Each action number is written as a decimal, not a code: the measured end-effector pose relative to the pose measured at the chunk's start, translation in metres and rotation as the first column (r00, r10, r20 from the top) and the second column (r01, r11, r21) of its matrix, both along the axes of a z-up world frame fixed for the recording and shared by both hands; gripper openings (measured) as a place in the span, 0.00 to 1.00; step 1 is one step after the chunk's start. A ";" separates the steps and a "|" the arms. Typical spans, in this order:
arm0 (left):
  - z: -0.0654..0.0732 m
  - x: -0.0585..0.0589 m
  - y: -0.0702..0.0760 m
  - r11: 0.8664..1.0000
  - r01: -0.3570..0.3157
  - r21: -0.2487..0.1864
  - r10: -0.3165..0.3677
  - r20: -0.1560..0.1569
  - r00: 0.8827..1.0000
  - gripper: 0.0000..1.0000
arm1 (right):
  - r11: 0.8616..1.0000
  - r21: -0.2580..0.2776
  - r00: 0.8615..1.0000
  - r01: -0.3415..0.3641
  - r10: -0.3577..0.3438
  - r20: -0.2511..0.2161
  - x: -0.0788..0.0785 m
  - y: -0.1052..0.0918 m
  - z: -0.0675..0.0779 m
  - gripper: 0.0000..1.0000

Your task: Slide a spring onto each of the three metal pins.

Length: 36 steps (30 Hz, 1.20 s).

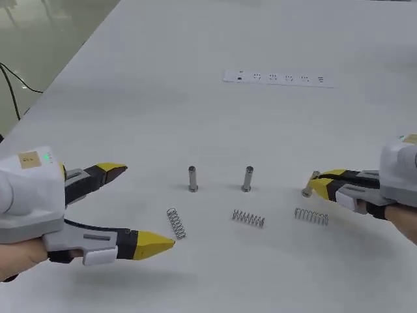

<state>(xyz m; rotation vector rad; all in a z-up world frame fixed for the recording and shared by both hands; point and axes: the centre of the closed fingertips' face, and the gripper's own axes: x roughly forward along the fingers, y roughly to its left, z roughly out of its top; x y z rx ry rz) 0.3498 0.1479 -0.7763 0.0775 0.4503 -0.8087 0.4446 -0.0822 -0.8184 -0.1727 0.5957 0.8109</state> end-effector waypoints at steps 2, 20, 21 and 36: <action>0.000 0.000 0.000 1.000 0.000 -0.002 0.000 0.001 1.000 0.95 | 1.000 0.001 1.000 0.001 -0.001 0.000 0.000 0.000 0.000 0.05; -0.002 -0.002 0.001 1.000 0.003 0.003 -0.003 -0.007 1.000 0.95 | 1.000 0.015 1.000 -0.001 0.001 0.001 0.000 0.002 0.002 0.07; -0.002 -0.002 0.001 1.000 0.004 0.003 -0.004 -0.007 1.000 0.96 | 1.000 0.016 1.000 -0.002 0.002 0.001 0.000 0.002 0.002 0.07; 0.001 -0.001 0.002 1.000 -0.001 -0.002 0.001 -0.003 1.000 0.96 | 0.999 0.036 1.000 0.015 -0.015 0.001 0.003 0.001 0.006 0.16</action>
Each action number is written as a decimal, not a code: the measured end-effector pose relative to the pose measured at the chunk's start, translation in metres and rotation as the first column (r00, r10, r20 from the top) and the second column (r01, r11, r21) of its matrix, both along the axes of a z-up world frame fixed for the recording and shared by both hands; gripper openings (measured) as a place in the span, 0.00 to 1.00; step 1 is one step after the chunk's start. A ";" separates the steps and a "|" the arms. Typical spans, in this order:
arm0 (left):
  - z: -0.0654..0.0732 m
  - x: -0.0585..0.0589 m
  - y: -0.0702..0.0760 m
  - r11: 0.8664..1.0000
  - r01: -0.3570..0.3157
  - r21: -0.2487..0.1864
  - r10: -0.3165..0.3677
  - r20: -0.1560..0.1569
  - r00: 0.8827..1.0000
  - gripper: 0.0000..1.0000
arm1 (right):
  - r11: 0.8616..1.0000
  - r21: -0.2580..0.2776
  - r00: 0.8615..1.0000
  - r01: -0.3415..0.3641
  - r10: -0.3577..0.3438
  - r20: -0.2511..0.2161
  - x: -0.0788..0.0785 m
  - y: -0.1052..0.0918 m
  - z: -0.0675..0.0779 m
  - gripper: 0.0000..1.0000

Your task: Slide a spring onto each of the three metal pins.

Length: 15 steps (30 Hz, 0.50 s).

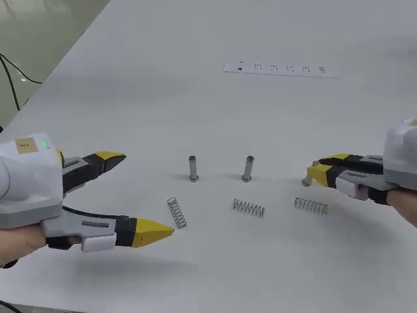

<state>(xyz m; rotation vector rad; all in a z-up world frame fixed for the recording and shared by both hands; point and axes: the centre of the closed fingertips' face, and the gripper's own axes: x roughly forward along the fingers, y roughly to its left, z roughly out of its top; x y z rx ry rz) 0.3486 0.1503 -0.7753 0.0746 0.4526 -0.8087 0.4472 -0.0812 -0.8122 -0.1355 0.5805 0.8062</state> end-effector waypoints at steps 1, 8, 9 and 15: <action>0.000 0.000 0.000 1.000 0.000 0.000 0.000 0.000 1.000 0.96 | 1.000 0.001 1.000 0.000 0.000 0.002 0.000 0.000 0.000 0.17; 0.000 0.001 0.000 1.000 -0.002 0.000 0.002 0.001 1.000 0.96 | 1.000 0.005 1.000 -0.001 0.001 0.001 0.000 0.001 0.003 0.18; 0.000 0.001 0.000 1.000 -0.002 0.001 0.002 0.000 1.000 0.96 | 1.000 0.009 1.000 -0.001 0.001 -0.001 0.000 0.000 0.003 0.18; 0.001 0.003 0.000 1.000 -0.003 0.000 0.003 0.002 1.000 0.96 | 1.000 0.008 1.000 0.006 -0.006 -0.009 0.001 -0.001 0.003 0.21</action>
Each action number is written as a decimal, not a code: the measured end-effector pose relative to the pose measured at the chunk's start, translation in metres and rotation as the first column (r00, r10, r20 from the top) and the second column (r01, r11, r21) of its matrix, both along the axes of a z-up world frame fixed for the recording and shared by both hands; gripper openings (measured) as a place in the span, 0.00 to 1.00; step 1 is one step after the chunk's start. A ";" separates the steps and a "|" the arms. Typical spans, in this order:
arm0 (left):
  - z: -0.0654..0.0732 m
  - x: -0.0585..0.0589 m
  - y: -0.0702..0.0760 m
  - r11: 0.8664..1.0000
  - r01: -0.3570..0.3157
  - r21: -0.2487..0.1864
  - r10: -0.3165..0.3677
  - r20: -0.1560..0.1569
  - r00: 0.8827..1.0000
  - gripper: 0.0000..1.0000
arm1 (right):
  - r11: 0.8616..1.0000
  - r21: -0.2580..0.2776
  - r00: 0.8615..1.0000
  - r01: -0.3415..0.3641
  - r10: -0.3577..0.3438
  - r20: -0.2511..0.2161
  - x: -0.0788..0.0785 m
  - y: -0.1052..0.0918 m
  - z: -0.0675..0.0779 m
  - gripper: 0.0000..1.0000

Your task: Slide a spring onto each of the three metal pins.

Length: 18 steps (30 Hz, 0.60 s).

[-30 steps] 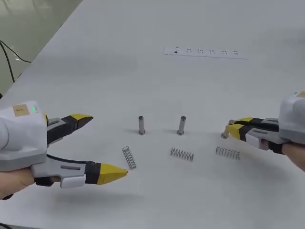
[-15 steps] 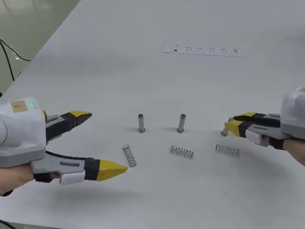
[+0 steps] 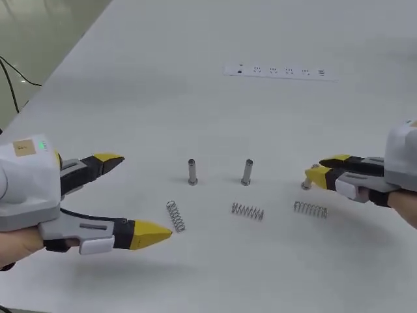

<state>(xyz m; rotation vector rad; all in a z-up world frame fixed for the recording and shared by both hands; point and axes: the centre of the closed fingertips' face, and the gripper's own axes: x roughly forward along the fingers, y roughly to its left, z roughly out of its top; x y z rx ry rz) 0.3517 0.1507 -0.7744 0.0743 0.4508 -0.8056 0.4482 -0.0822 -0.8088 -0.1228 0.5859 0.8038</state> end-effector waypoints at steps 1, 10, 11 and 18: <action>0.000 0.000 0.000 1.000 0.000 -0.001 0.000 0.001 1.000 0.96 | 1.000 0.000 1.000 0.000 0.000 0.000 0.000 0.000 0.000 0.21; 0.001 0.001 -0.001 1.000 0.009 0.001 -0.009 0.000 1.000 0.96 | 1.000 0.001 1.000 -0.009 0.009 0.006 0.001 0.002 0.006 0.24; 0.001 0.001 0.000 1.000 0.009 0.003 -0.009 0.000 1.000 0.96 | 1.000 0.000 1.000 -0.009 0.009 0.007 0.001 0.002 0.006 0.24; 0.001 0.002 -0.001 1.000 0.016 0.005 -0.016 0.000 1.000 0.96 | 1.000 0.003 1.000 -0.016 0.016 0.014 0.001 0.003 0.010 0.28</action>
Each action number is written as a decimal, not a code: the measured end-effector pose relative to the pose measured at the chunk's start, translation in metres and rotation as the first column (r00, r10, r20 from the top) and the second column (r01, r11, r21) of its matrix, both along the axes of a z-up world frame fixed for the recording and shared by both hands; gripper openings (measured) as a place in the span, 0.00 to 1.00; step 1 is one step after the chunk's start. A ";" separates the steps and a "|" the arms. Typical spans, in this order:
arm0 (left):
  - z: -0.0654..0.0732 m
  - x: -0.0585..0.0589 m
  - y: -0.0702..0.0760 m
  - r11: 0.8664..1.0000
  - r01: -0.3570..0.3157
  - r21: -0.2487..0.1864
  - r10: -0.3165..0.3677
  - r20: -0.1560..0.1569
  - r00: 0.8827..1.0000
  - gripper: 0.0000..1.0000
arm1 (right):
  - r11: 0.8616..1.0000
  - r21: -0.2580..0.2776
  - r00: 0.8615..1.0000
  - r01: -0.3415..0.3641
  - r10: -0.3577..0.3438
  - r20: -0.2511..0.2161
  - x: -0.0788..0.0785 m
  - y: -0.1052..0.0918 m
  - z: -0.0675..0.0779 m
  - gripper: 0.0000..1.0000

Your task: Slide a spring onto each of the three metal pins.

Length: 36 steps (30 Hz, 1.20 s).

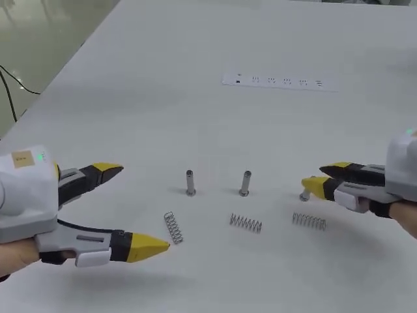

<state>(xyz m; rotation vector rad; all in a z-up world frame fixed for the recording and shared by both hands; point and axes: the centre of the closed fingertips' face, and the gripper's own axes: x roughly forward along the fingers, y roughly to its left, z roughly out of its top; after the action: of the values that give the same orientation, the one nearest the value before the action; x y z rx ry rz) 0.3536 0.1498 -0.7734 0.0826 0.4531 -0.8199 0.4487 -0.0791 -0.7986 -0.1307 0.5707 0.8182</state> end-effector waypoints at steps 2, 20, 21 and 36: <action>0.000 0.000 0.000 1.000 0.002 0.001 -0.002 -0.001 1.000 0.97 | 1.000 -0.001 1.000 -0.001 0.001 -0.001 -0.001 0.000 0.000 0.28; 0.001 -0.006 -0.001 1.000 0.012 0.002 -0.012 0.001 1.000 0.97 | 0.998 -0.034 0.999 -0.052 0.052 0.009 -0.020 -0.012 0.005 0.29; 0.001 -0.006 0.000 1.000 0.012 0.002 -0.012 0.001 1.000 0.97 | 0.998 -0.034 0.998 -0.055 0.055 0.010 -0.021 -0.011 0.005 0.29; 0.000 -0.008 0.001 1.000 0.008 0.002 -0.008 -0.001 1.000 0.96 | 0.996 -0.041 0.997 -0.077 0.077 0.002 -0.032 -0.015 0.004 0.29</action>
<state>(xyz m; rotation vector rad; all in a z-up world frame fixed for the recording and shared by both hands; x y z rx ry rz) 0.3458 0.1508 -0.7733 0.0862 0.4547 -0.8268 0.4172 -0.0936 -0.7946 -0.1929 0.5820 0.8809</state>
